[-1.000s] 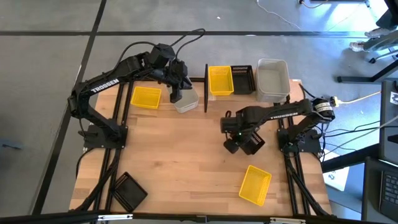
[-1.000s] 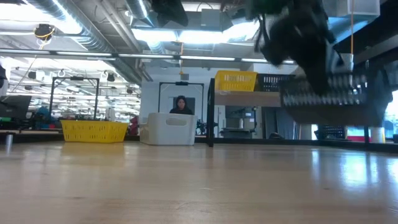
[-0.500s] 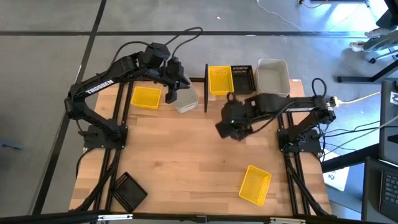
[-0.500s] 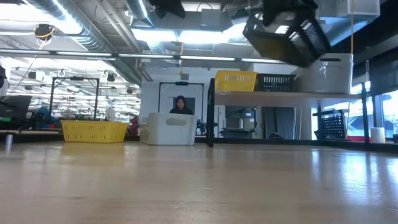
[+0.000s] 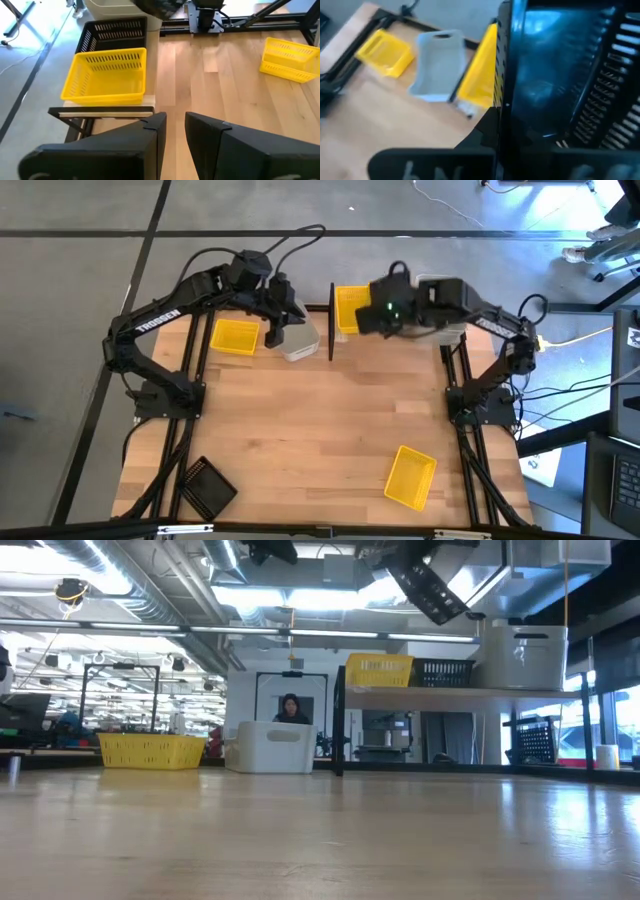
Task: Stack baskets on shelf by color
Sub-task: Stack the black bin on top of the black bin on the shelf
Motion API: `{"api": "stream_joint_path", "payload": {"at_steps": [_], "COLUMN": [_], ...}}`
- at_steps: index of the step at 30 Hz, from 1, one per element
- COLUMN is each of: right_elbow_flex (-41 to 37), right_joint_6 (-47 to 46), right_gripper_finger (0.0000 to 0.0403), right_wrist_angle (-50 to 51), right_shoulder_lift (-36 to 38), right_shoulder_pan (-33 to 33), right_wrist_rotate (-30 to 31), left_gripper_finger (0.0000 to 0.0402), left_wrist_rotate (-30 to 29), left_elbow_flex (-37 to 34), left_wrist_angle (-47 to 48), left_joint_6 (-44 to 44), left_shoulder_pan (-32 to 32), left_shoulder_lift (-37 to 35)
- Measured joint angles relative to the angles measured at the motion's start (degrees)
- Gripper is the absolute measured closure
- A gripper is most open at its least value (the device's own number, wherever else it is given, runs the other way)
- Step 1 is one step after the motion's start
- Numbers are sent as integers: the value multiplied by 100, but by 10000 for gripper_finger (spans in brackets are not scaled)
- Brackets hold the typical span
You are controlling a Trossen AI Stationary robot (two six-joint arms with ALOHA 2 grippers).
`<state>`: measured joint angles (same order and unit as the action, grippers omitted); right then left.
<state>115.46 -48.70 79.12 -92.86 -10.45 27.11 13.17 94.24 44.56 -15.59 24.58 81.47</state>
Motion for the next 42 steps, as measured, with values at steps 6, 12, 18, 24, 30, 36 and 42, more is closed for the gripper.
{"api": "stream_joint_path", "payload": {"at_steps": [6, 12, 18, 24, 30, 36, 42], "right_elbow_flex": [-330, -776, -1107, -1177, -1178, -1178, -1178], "right_joint_6": [533, 1026, 1171, 1274, 1271, 1170, 1151], "right_gripper_finger": [403, 403, 403, 403, 393, 365, 352], "right_wrist_angle": [-35, -577, -664, -902, -906, -906, -904], "right_shoulder_lift": [-4, -9, -20, -20, -20, -20, -20], "right_shoulder_pan": [-976, -1592, -1876, -1929, -1927, -1929, -1929], "right_wrist_rotate": [-202, -812, -1108, -1295, -1646, -1637, -1631], "left_gripper_finger": [339, 339, 339, 339, 339, 339, 339], "left_wrist_rotate": [-4, -48, -87, -120, -216, -220, -223], "left_elbow_flex": [0, 0, 0, 0, 0, 0, 0], "left_wrist_angle": [-17, -100, -201, -199, -199, -199, -197], "left_joint_6": [17, 15, 31, 47, 50, 51, 52], "left_shoulder_pan": [0, 0, 27, 107, 107, 107, 107], "left_shoulder_lift": [0, 0, 0, 0, 0, 0, 0]}}
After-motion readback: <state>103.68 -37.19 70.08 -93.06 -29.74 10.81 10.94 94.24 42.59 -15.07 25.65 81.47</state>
